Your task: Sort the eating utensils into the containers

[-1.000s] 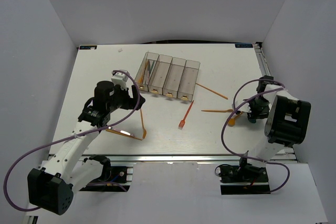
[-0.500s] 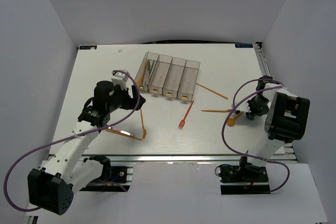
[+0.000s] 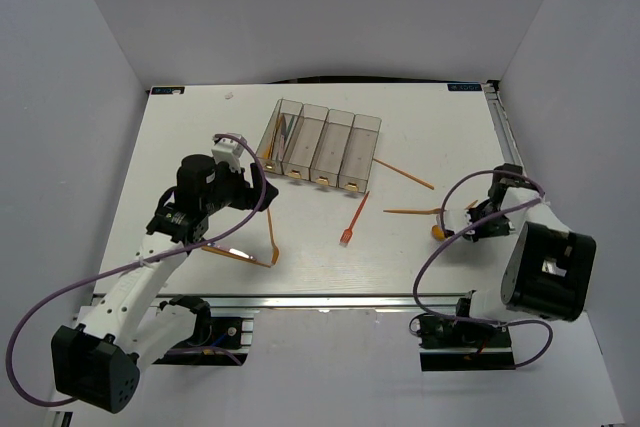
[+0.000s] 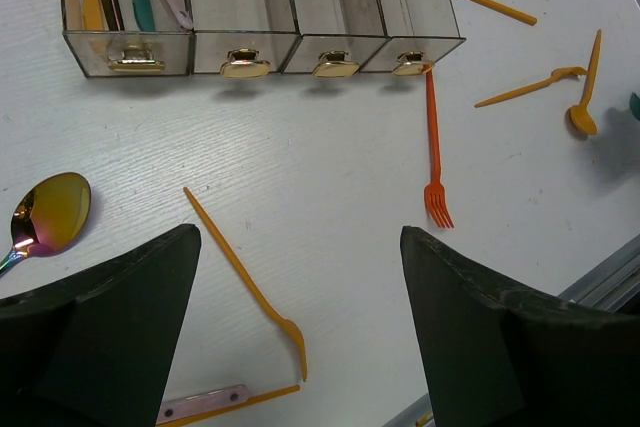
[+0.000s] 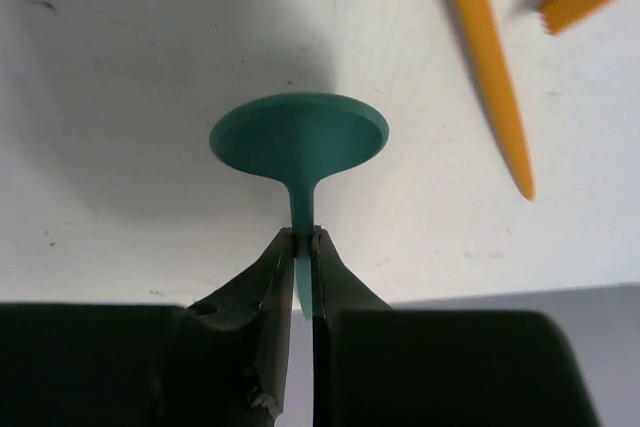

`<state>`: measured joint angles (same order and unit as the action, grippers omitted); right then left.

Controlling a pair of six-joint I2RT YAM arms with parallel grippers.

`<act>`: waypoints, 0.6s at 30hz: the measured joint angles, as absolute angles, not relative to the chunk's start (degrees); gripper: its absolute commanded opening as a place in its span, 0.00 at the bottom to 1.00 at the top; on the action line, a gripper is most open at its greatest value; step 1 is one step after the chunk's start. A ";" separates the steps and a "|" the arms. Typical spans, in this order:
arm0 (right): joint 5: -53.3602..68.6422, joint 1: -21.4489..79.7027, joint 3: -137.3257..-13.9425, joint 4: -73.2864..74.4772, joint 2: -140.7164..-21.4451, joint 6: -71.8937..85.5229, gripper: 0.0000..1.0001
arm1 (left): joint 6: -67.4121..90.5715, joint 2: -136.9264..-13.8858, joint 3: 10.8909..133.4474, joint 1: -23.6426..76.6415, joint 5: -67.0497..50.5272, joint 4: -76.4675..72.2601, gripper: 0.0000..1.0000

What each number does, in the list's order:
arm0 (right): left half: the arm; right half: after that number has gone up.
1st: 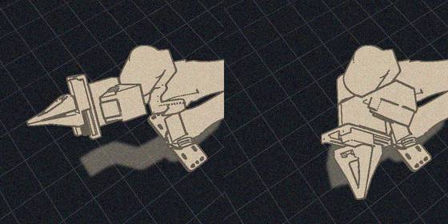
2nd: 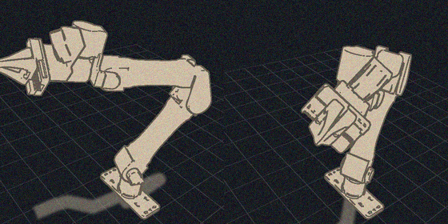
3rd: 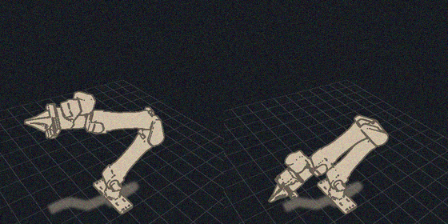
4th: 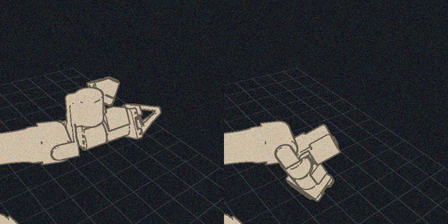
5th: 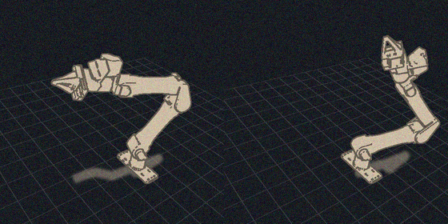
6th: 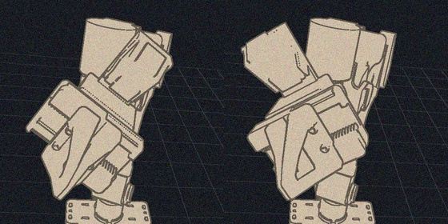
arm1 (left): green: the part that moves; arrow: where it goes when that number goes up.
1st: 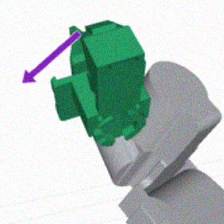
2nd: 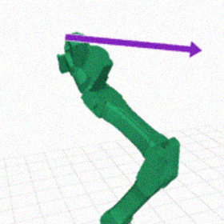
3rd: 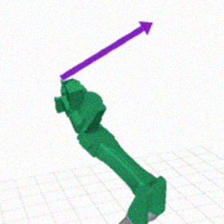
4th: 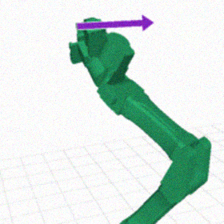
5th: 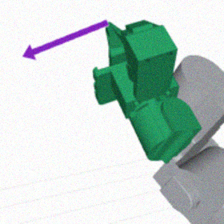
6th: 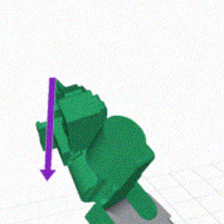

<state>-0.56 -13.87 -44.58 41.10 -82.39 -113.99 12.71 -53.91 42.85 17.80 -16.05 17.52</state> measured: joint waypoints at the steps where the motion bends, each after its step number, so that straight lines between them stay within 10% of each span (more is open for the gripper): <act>1: 0.14 -13.87 -44.42 41.78 -80.66 -113.99 0.00 | 12.73 -53.80 42.85 17.80 -16.16 17.52 0.92; 10: 12.84 -10.33 -54.22 53.39 -69.84 -110.17 0.00 | 12.95 -52.82 42.85 17.78 -17.08 17.50 0.92; 18: 24.82 19.84 -67.42 48.38 -73.95 -70.59 0.00 | 12.95 -51.37 42.85 17.78 -16.73 17.47 0.92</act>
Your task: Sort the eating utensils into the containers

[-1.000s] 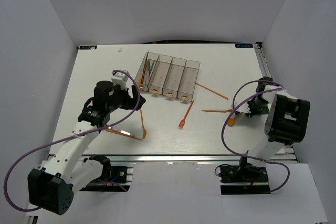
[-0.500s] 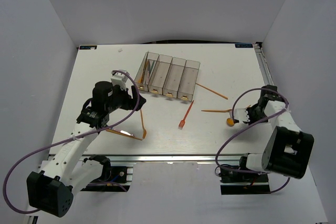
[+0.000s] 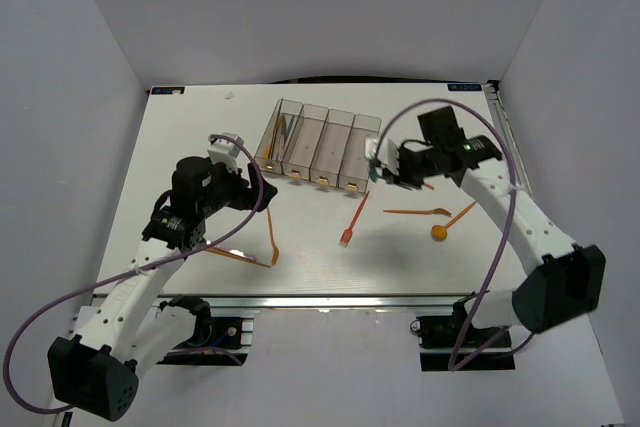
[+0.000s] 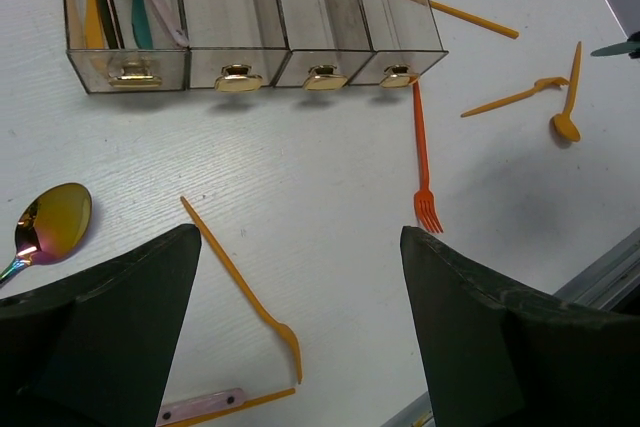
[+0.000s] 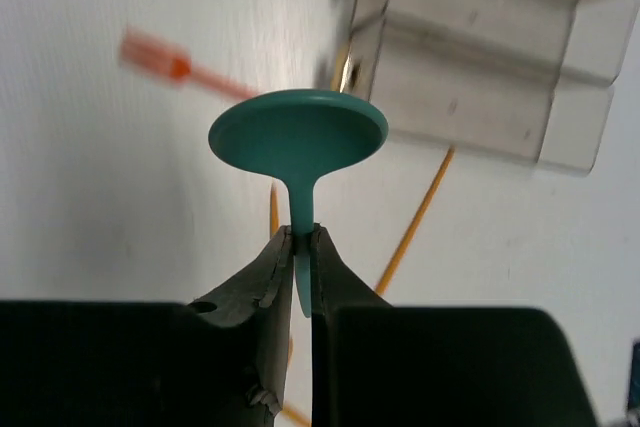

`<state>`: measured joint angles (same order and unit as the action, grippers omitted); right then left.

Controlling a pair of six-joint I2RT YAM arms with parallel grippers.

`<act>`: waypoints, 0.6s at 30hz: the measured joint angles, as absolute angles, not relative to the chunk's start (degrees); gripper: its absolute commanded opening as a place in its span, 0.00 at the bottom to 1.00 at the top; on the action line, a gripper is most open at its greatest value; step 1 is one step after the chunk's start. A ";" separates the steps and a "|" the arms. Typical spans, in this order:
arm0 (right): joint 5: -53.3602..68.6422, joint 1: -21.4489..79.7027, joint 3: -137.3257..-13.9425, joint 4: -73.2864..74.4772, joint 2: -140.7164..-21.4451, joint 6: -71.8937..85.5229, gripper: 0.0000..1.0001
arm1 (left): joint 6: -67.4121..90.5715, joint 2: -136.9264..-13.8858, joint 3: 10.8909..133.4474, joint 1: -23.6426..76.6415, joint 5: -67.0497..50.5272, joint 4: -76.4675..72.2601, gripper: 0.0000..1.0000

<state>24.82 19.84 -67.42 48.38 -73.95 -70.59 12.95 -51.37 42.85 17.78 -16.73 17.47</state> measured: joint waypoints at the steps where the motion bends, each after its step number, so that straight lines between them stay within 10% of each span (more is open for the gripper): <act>1: 26.41 22.31 -71.02 46.63 -76.75 -64.12 0.00 | 12.95 -51.18 42.83 17.78 -16.49 17.50 0.92; 10: 31.38 31.09 -107.98 29.08 -107.13 -12.60 0.00 | 12.91 -48.25 42.46 17.61 -11.00 17.50 0.92; 18: 25.74 32.34 -113.14 14.85 -120.14 17.50 0.00 | 12.73 -47.99 41.98 16.53 -7.55 17.50 0.92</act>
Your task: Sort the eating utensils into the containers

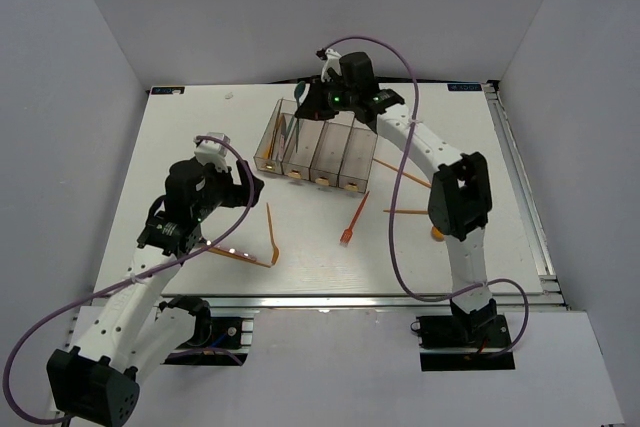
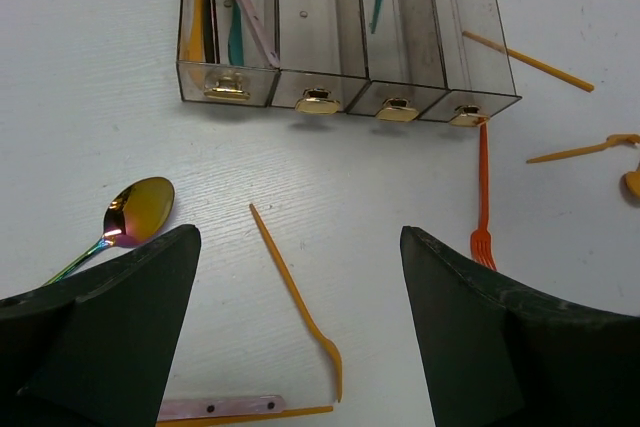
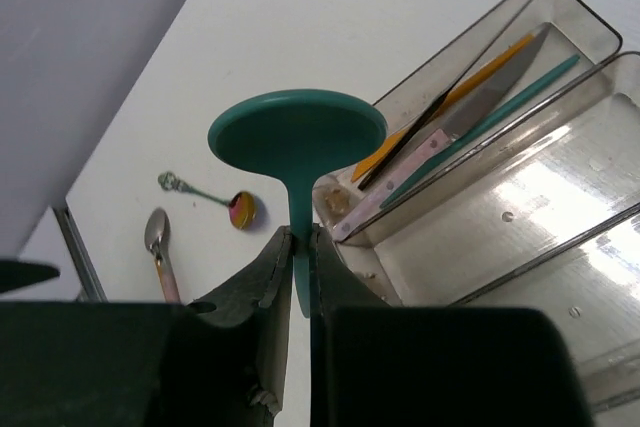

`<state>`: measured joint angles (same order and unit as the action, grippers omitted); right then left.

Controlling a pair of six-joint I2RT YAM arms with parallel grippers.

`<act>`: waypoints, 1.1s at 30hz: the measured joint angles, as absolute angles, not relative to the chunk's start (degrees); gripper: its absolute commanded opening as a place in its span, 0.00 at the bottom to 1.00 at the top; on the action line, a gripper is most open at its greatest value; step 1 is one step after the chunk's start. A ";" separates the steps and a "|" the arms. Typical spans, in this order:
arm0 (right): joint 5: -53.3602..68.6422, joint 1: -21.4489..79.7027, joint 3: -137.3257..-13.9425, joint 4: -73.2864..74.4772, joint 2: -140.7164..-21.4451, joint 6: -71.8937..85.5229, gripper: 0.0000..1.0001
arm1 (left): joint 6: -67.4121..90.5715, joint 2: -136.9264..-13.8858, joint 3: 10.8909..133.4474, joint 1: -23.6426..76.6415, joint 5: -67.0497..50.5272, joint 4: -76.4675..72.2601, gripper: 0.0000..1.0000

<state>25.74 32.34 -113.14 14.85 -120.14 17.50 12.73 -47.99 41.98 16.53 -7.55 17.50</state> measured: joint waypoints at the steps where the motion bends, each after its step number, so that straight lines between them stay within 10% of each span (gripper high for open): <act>1: 25.28 32.16 -113.69 13.65 -121.78 19.92 0.00 | 12.71 -48.10 41.87 16.47 -7.35 17.52 0.92; 22: 16.53 30.20 -116.57 7.88 -131.50 28.12 0.00 | 12.47 -48.56 41.69 16.10 -5.26 17.54 0.92; 33: 16.62 30.00 -111.48 6.22 -132.25 27.22 0.48 | 12.47 -49.10 41.69 15.94 -5.10 17.54 0.92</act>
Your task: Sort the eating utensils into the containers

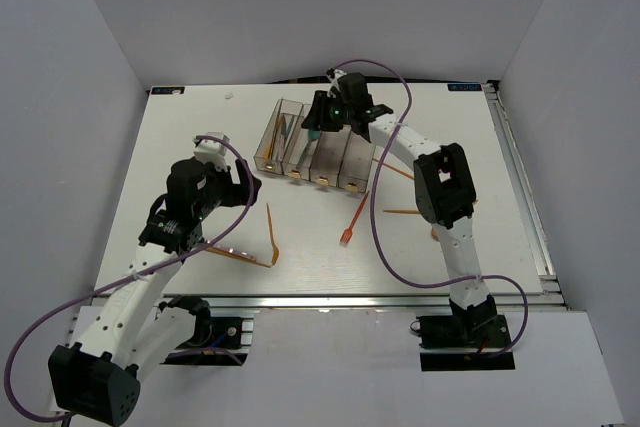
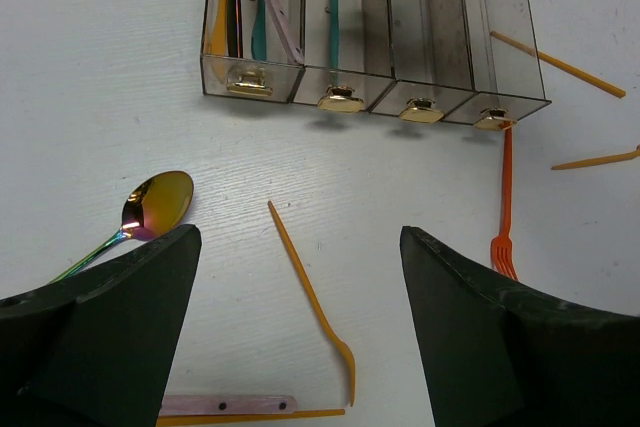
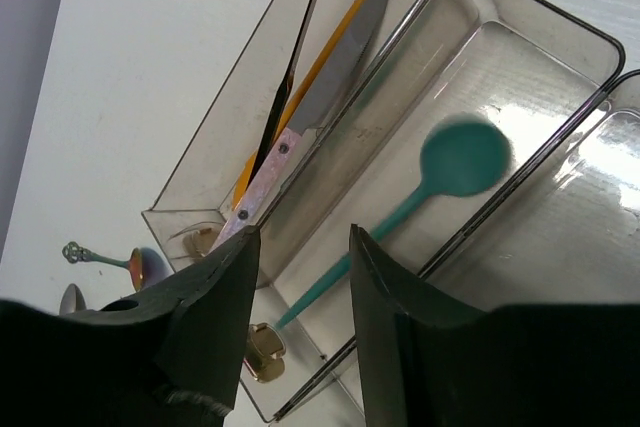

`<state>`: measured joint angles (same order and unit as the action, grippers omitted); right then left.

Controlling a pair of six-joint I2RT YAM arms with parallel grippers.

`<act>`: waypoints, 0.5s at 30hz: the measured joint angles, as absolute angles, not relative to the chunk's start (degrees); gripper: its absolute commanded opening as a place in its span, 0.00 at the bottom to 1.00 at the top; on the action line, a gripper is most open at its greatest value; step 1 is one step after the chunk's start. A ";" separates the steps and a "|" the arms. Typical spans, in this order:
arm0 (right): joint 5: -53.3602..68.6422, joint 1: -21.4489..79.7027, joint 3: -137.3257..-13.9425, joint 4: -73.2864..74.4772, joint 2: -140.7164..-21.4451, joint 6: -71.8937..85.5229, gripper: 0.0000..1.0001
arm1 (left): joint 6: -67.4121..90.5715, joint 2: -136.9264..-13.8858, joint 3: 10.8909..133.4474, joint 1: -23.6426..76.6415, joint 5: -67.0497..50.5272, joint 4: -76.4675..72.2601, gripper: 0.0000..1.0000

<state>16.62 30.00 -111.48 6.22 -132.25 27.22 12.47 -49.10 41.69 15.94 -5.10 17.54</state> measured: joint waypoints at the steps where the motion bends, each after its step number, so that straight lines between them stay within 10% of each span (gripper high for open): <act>1: 16.62 30.00 -111.39 6.17 -132.25 27.00 0.48 | 12.47 -49.19 41.69 15.94 -5.10 17.54 0.92; 11: 18.00 29.41 -102.21 5.41 -123.90 21.93 0.50 | 12.69 -49.91 41.65 15.90 -4.56 17.54 0.81; 15: 34.52 27.40 -89.36 3.01 -109.73 8.27 0.70 | 12.75 -53.91 41.67 15.14 -4.23 17.67 0.70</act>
